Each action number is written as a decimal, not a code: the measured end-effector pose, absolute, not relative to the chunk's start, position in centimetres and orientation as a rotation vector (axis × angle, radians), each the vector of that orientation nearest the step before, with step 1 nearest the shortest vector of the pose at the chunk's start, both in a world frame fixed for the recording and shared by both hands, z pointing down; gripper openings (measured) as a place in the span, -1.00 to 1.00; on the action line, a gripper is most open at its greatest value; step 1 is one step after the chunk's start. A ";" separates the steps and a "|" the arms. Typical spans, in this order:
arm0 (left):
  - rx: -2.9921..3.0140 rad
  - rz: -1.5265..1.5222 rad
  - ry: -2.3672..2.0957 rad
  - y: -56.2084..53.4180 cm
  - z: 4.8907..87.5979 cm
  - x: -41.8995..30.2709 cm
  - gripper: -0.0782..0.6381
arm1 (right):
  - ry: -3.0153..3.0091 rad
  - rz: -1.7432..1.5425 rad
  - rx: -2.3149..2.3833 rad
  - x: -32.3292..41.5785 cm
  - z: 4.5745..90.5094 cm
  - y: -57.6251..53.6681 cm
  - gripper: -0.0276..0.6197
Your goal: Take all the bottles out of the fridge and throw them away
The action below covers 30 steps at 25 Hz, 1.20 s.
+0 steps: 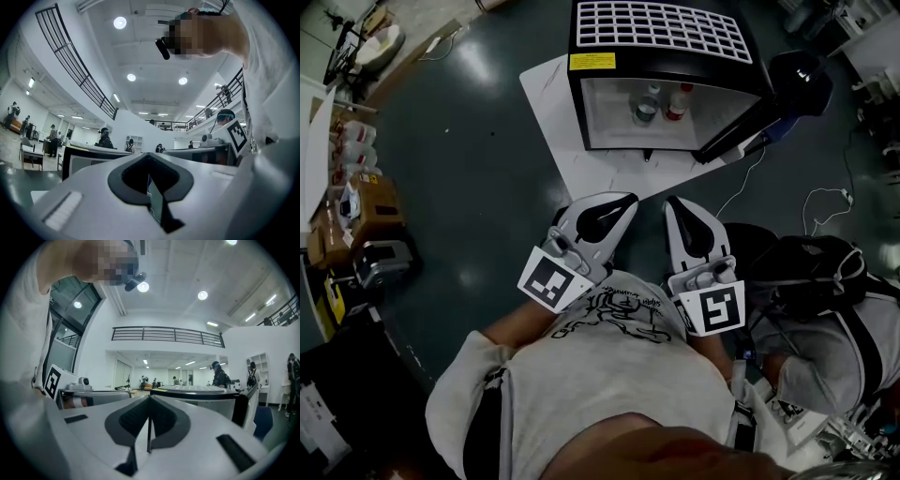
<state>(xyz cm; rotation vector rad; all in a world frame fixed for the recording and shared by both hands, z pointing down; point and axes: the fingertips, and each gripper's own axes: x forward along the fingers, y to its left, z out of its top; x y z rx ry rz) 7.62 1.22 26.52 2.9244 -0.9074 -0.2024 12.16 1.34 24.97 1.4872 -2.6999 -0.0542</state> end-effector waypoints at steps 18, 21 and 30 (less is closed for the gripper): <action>2.903 -0.199 -0.904 -1.8 26.7 4.6 -0.76 | -2.695 -0.024 1.474 9.1 25.3 -2.0 -0.89; 2.906 -0.197 -0.911 -1.9 26.7 4.8 -0.76 | -2.700 -0.022 1.463 9.2 25.4 -2.1 -0.89; 2.900 -0.192 -0.962 -3.0 26.5 6.7 -0.76 | -2.730 -0.026 1.416 10.9 25.4 -3.4 -0.89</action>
